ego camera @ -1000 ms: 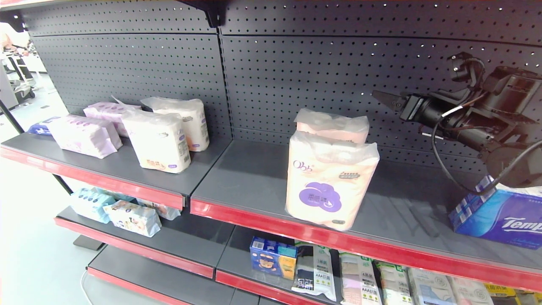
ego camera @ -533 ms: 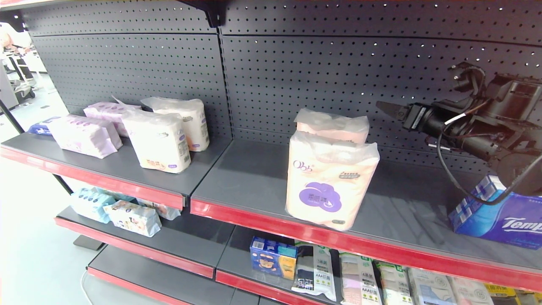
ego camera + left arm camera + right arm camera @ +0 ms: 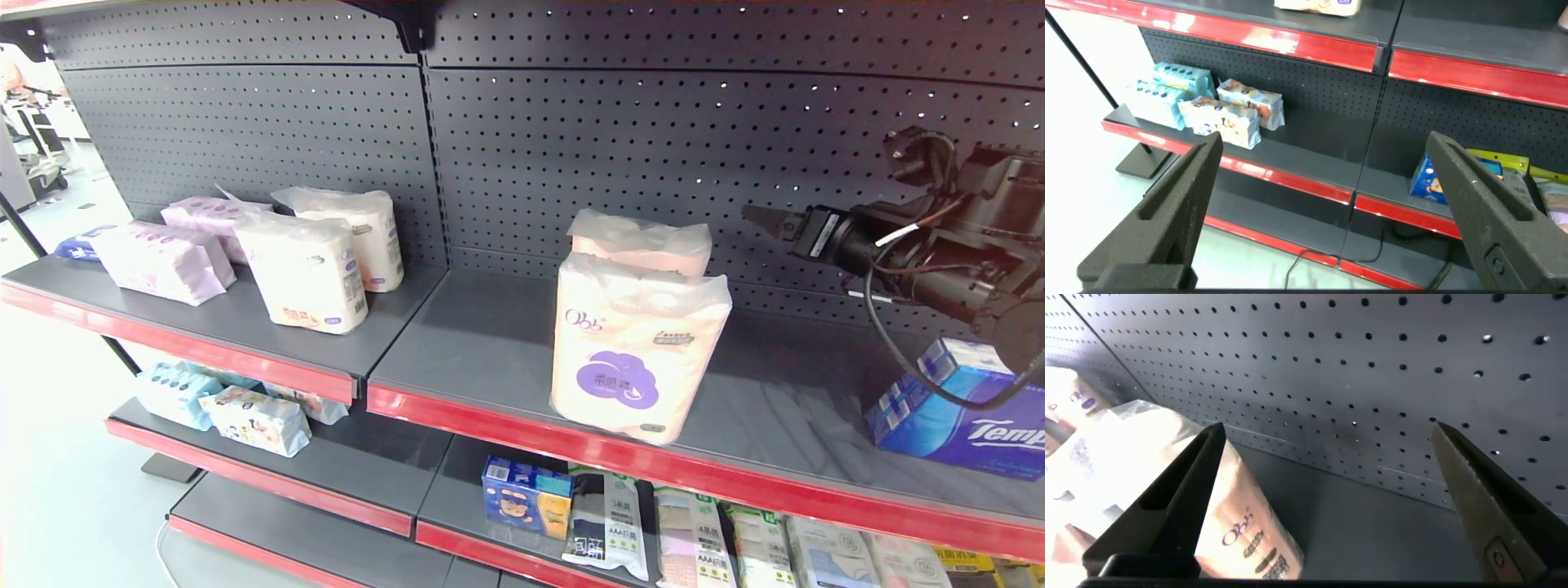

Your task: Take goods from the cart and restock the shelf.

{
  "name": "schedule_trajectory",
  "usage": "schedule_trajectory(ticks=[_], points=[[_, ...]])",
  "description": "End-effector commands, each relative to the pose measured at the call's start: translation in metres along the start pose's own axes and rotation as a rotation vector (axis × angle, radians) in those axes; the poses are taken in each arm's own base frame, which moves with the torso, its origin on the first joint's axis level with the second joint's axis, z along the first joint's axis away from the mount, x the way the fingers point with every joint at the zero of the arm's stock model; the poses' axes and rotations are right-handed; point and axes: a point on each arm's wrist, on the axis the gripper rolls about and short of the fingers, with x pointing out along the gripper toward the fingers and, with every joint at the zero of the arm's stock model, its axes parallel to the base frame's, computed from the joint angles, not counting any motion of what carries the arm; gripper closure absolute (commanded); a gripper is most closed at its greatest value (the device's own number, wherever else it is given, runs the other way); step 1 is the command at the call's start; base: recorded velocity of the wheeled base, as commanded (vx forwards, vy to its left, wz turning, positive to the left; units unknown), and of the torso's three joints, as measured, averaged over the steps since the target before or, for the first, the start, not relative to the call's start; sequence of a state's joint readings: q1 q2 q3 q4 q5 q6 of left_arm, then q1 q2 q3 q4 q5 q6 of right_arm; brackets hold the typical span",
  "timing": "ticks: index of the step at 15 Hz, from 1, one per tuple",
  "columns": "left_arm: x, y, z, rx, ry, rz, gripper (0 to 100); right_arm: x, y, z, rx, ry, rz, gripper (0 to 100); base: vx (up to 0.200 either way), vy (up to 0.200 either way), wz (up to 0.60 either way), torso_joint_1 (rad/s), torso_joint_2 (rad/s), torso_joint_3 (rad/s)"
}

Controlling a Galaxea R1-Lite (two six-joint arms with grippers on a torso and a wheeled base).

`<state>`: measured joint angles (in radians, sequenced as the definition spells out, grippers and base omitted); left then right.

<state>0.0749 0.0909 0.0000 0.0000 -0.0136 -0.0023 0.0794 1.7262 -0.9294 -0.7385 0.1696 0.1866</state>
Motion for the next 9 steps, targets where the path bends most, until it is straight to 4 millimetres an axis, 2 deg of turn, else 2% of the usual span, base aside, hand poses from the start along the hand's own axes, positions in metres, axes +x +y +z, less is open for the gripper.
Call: schedule_trajectory(ticks=[1,6,9], points=[[0.000,0.000,0.000,-0.001,0.000,0.000,0,-0.015,0.003,-0.001,0.000,0.007,-0.002,0,0.000,0.000,0.00,0.000,0.00,0.000],[0.000,0.000,0.000,-0.001,0.000,0.000,0,-0.035,0.004,-0.005,0.033,0.025,-0.060,0,0.000,0.000,0.00,0.000,0.00,0.000],[0.000,0.000,0.000,-0.001,0.000,0.000,0,-0.038,0.005,-0.006,0.055,0.031,-0.090,0,0.000,0.000,0.00,0.000,0.00,0.000]])
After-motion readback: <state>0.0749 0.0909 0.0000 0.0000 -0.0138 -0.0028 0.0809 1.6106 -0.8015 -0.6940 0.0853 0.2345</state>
